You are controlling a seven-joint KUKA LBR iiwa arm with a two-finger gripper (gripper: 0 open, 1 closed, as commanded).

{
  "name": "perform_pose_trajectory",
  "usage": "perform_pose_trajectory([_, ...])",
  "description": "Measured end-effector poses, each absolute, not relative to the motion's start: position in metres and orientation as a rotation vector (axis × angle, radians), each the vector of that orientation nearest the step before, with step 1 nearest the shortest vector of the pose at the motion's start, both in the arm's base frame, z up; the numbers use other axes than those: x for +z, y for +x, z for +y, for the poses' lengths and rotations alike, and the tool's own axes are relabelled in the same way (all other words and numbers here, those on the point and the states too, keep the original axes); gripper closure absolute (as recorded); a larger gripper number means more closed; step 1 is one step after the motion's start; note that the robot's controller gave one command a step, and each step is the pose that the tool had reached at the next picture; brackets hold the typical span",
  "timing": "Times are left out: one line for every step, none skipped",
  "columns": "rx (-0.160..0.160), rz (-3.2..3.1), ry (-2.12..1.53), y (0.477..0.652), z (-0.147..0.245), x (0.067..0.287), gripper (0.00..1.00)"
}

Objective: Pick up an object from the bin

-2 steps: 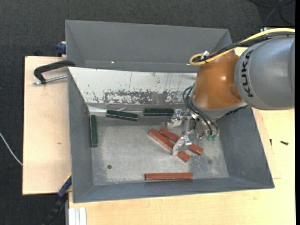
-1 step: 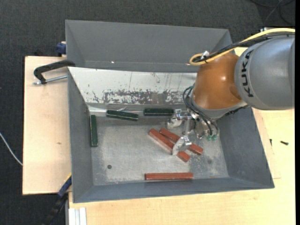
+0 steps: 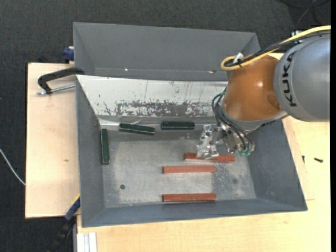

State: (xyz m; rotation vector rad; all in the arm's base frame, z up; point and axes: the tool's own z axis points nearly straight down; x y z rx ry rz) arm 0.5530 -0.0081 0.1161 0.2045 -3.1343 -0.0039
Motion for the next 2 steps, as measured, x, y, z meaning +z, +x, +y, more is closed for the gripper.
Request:
perform_pose_trajectory([-0.004,-3.117,0.377,0.5056,0.0280,0.1034,0.00])
perform_pose_trajectory([-0.002,-3.121,0.375,0.5071,0.0270,0.1049,0.00])
